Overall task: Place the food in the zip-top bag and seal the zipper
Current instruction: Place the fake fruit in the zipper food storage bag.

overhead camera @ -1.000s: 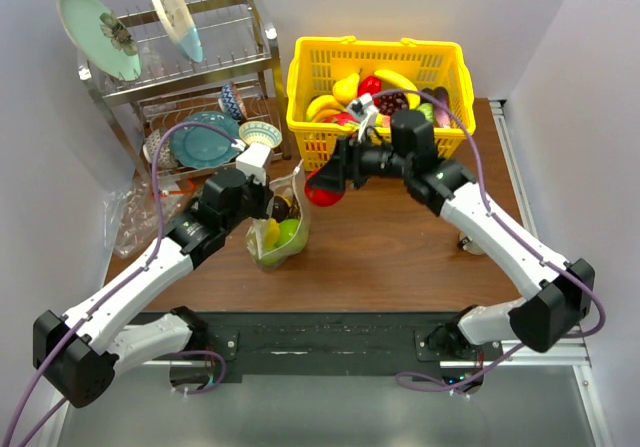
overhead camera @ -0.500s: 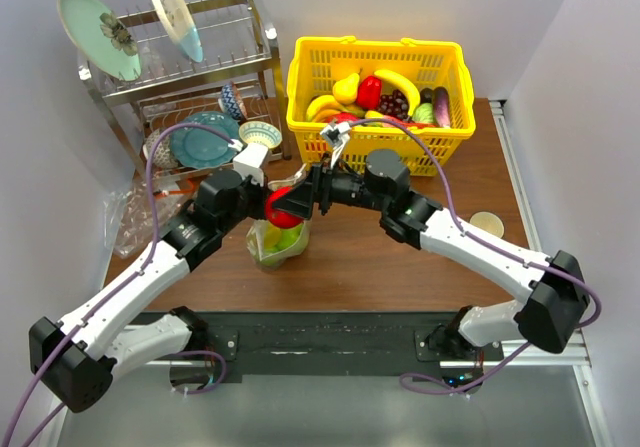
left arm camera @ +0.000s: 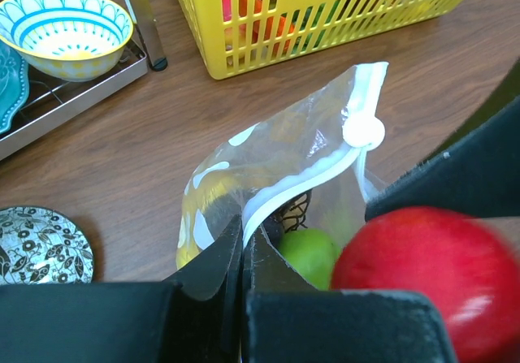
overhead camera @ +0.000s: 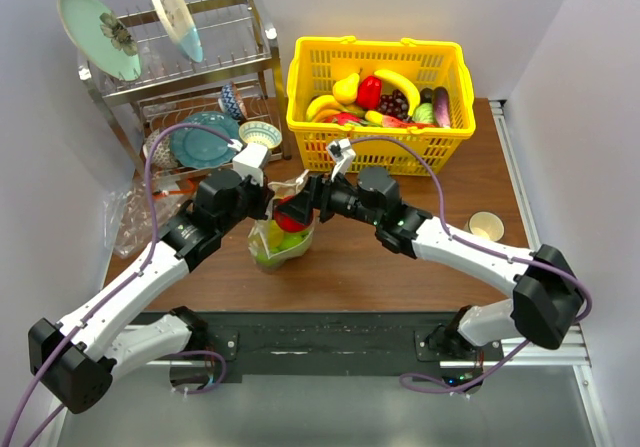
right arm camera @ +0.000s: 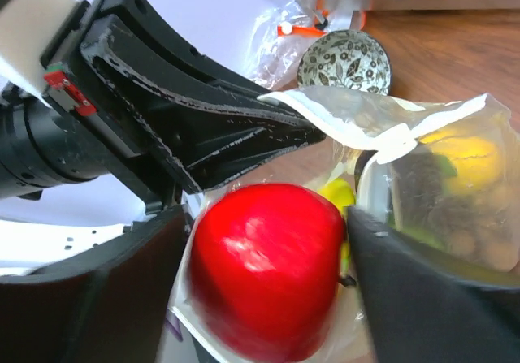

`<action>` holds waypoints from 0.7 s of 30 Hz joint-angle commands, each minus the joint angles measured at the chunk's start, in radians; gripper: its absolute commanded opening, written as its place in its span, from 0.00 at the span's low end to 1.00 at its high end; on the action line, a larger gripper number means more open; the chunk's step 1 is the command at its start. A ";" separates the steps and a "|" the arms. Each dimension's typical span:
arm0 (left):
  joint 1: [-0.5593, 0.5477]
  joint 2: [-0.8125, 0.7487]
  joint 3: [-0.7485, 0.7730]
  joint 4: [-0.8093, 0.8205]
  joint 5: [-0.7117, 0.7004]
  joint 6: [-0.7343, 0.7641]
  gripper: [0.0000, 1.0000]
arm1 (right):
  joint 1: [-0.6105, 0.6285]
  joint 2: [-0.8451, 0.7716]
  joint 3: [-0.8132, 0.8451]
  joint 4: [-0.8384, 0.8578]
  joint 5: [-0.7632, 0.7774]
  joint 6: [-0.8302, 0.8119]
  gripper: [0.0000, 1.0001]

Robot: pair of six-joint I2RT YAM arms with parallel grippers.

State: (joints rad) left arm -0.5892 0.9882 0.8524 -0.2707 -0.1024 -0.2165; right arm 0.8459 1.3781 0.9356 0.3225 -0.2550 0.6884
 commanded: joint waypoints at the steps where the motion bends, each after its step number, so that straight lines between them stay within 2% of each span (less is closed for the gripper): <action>1: 0.006 -0.014 0.004 0.033 0.013 0.000 0.00 | 0.008 -0.040 0.057 -0.019 0.042 -0.039 0.97; 6: 0.008 -0.011 0.002 0.031 0.007 0.000 0.00 | 0.009 -0.091 0.127 -0.169 0.112 -0.113 0.97; 10: 0.008 -0.011 0.002 0.028 0.006 0.000 0.00 | 0.009 -0.126 0.173 -0.285 0.190 -0.219 0.93; 15: 0.008 -0.013 -0.001 0.031 0.006 0.008 0.00 | 0.005 -0.100 0.270 -0.497 0.253 -0.533 0.88; 18: 0.008 -0.016 -0.009 0.044 0.023 0.014 0.00 | -0.005 -0.096 0.232 -0.484 0.277 -0.717 0.94; 21: 0.009 -0.020 -0.016 0.054 0.040 0.022 0.00 | -0.047 -0.070 0.252 -0.555 0.238 -0.802 0.96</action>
State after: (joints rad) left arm -0.5892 0.9882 0.8520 -0.2703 -0.0910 -0.2150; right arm 0.8391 1.2827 1.1679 -0.1146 -0.0322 0.1287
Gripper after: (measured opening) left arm 0.019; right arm 0.955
